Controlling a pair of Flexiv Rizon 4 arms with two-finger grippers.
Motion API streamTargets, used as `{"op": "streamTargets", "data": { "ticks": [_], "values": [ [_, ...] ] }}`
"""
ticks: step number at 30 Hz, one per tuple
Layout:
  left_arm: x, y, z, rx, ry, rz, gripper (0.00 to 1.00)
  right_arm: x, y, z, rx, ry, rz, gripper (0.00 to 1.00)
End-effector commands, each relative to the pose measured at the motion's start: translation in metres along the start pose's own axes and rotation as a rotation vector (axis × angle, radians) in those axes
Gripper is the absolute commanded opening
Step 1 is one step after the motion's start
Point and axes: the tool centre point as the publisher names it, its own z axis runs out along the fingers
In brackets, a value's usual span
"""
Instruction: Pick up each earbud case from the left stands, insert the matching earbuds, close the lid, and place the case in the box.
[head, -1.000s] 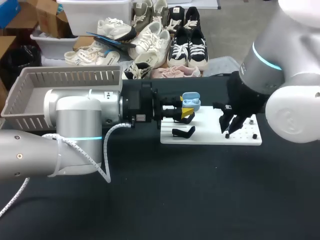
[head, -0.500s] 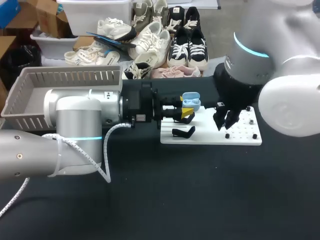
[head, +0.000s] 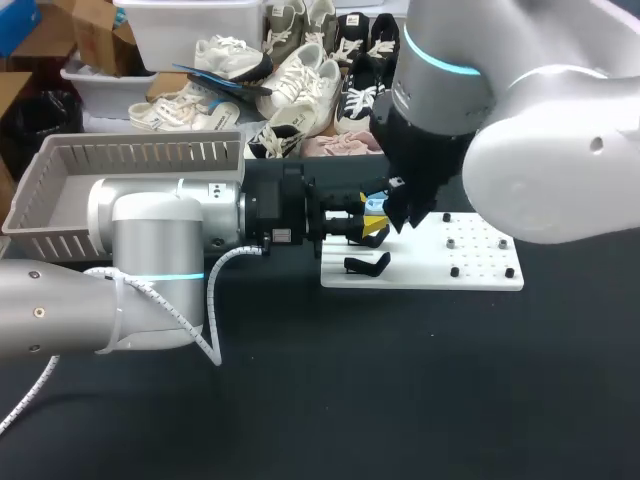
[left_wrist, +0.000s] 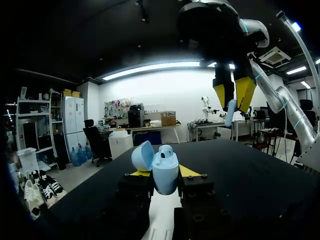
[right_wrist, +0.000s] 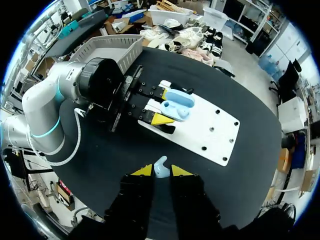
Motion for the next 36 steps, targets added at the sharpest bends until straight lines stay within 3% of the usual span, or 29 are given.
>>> {"op": "streamTargets", "data": {
  "ticks": [1,15,36],
  "values": [
    [0.000,-0.001,0.000,-0.004,-0.001,0.001,0.00,-0.019,0.011,-0.001,0.022,0.030,-0.031,0.00],
    [0.000,-0.001,0.000,-0.004,-0.001,0.001,0.00,-0.055,-0.001,0.018,0.023,0.055,-0.086,0.00],
    [0.000,-0.001,0.000,-0.004,-0.001,0.001,0.00,-0.068,-0.014,0.030,-0.032,0.054,-0.128,0.00]
  ]
}}
